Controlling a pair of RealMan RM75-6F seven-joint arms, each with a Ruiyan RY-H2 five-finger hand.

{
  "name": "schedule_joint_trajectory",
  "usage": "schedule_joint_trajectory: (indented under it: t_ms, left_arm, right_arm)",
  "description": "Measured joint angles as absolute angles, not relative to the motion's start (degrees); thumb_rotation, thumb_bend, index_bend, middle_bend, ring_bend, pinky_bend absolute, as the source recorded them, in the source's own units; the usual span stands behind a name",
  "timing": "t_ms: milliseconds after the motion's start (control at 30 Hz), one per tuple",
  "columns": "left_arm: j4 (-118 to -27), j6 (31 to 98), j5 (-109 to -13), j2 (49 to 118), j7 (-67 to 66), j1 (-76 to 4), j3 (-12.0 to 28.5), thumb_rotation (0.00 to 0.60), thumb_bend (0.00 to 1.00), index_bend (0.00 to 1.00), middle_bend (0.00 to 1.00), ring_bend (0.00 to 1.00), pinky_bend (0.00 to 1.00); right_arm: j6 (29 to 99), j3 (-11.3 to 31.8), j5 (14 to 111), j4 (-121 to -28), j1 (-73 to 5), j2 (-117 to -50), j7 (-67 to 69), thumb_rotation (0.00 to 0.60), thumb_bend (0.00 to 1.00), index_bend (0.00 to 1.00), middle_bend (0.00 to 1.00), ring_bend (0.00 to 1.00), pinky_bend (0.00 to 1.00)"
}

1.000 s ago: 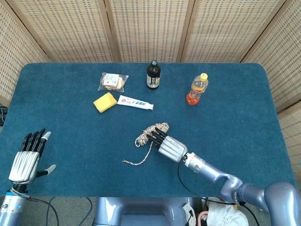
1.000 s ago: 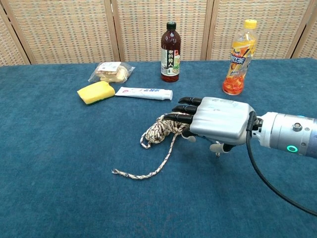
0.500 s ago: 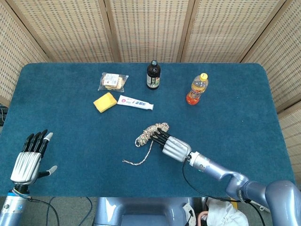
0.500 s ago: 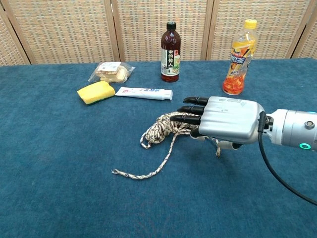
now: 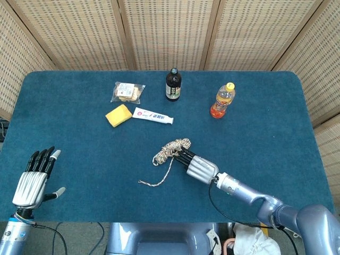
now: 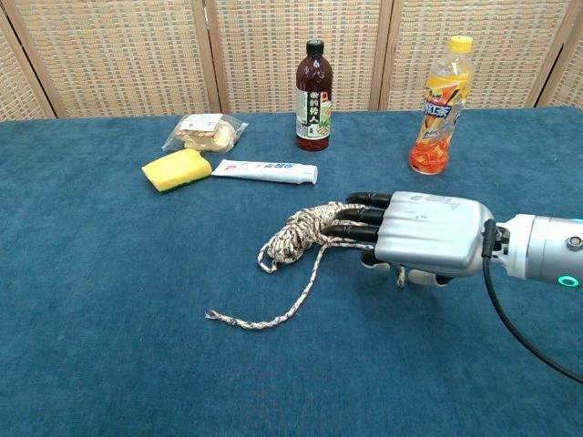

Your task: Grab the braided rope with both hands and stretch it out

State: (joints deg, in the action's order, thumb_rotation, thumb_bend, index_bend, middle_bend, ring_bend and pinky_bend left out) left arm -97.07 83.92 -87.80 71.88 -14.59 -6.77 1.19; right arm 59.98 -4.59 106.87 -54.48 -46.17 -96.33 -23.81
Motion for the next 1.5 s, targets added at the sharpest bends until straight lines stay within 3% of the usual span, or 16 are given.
schedule_joint_trajectory:
  t_ms: [233, 633, 1033, 1267, 1500]
  left_arm:
    - [-97.06, 83.82, -87.73, 71.82, -14.39, -6.85, 1.18, 0.600, 0.00, 0.00, 0.00, 0.00, 0.00]
    - [-97.15, 83.54, -87.69, 71.88, -14.54, -7.00, 1.02, 0.600, 0.00, 0.00, 0.00, 0.00, 0.00]
    - [-97.19, 83.54, -87.67, 71.84, -14.45, -7.07, 0.98, 0.600, 0.00, 0.00, 0.00, 0.00, 0.00]
    - [-97.14, 83.45, -87.64, 71.94, -14.62, -7.13, 0.92, 0.600, 0.00, 0.00, 0.00, 0.00, 0.00]
    - [-96.97, 83.40, -87.83, 72.15, -14.75, -7.24, 0.91, 0.600, 0.00, 0.00, 0.00, 0.00, 0.00]
  right_arm:
    - [60.36, -4.85, 106.62, -53.05, -46.16, -97.36, -22.77, 0.600, 0.31, 0.53, 0.00, 0.00, 0.00]
    - [61.16, -5.20, 106.18, -51.59, -46.24, -98.47, -21.32, 0.600, 0.35, 0.55, 0.00, 0.00, 0.00]
    - [61.10, -5.41, 105.56, -50.77, -46.36, -99.30, -20.76, 0.600, 0.44, 0.59, 0.00, 0.00, 0.00]
    - [61.38, -5.48, 105.39, -50.27, -46.33, -99.94, -20.62, 0.600, 0.56, 0.63, 0.00, 0.00, 0.00]
    - [62.20, -5.48, 105.18, -49.80, -46.04, -100.20, -20.00, 0.600, 0.57, 0.66, 0.00, 0.00, 0.00]
